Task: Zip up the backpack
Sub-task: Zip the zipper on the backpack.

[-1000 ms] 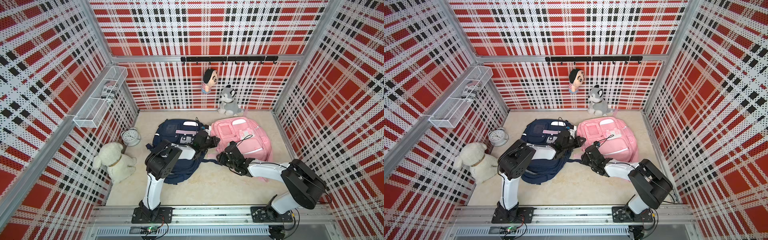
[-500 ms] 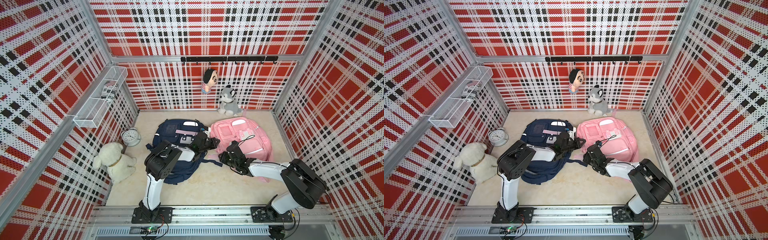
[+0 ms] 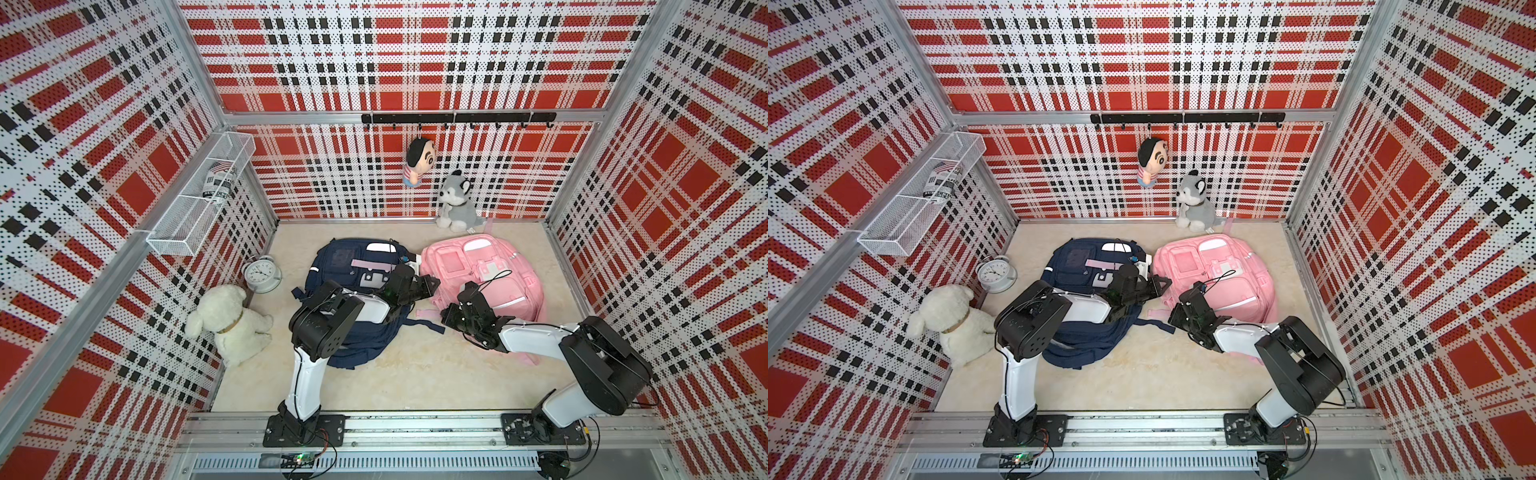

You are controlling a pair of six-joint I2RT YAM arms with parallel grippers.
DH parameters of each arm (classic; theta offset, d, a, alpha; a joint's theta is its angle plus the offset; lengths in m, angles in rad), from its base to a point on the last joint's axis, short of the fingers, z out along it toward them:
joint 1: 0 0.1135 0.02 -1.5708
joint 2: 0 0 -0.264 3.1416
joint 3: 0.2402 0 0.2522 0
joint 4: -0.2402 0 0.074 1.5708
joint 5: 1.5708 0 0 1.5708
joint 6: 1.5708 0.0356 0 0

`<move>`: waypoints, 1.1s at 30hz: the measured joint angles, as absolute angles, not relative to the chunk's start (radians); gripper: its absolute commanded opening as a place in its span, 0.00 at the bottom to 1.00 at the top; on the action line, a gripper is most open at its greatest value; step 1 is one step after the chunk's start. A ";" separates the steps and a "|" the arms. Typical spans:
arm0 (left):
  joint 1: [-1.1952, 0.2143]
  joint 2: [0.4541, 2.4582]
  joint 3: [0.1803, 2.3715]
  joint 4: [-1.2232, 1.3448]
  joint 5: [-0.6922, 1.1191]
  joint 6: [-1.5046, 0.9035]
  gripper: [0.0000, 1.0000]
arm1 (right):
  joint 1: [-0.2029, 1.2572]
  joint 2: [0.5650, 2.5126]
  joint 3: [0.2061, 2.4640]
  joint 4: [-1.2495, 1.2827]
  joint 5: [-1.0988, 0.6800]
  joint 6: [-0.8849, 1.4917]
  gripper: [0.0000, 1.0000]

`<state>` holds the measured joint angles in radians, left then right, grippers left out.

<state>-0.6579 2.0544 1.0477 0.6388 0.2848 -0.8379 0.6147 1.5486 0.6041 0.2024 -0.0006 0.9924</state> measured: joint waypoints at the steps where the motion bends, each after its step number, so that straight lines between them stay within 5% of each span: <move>1: -0.658 2.054 1.048 0.639 0.284 -0.839 0.00 | 0.614 1.549 0.604 0.202 -0.004 0.988 0.00; 13: -0.648 2.055 1.071 0.591 0.284 -0.836 0.00 | 0.590 1.492 0.614 0.064 -0.094 0.833 0.00; 33: -0.631 2.101 1.217 0.442 0.311 -0.777 0.00 | 0.548 1.134 0.545 -0.381 -0.092 0.686 0.00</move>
